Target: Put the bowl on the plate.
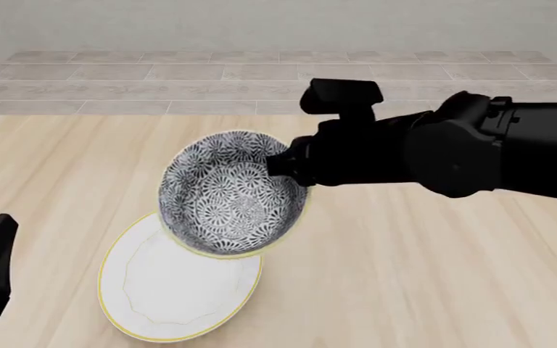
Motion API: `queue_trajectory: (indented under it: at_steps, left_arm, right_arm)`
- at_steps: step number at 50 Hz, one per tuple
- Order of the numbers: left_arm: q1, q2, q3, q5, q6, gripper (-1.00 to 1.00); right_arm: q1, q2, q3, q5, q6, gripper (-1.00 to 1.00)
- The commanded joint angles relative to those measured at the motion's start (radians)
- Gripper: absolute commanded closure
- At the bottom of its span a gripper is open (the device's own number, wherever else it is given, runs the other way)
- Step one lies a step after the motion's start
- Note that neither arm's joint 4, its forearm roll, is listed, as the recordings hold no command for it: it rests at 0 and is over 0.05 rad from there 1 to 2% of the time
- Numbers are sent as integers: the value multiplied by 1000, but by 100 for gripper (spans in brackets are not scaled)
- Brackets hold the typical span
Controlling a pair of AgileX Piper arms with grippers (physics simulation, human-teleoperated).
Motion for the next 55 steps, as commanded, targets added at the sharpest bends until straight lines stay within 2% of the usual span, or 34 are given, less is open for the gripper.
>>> queue_trajectory:
  at_steps: [1, 17, 41, 55]
  left_arm:
    - [-3, 0, 2, -3, 0, -100]
    - [-1, 0, 2, -2, -4, -100]
    - [7, 0, -3, -5, -2, -100]
    - [7, 0, -4, -9, 3, -100]
  right_arm:
    - [44, 39, -45, -2, 30, 100]
    - [105, 104, -67, -43, 79, 100]
    - [171, 220, -125, -82, 98, 100]
    - [164, 286, -151, -97, 97, 100]
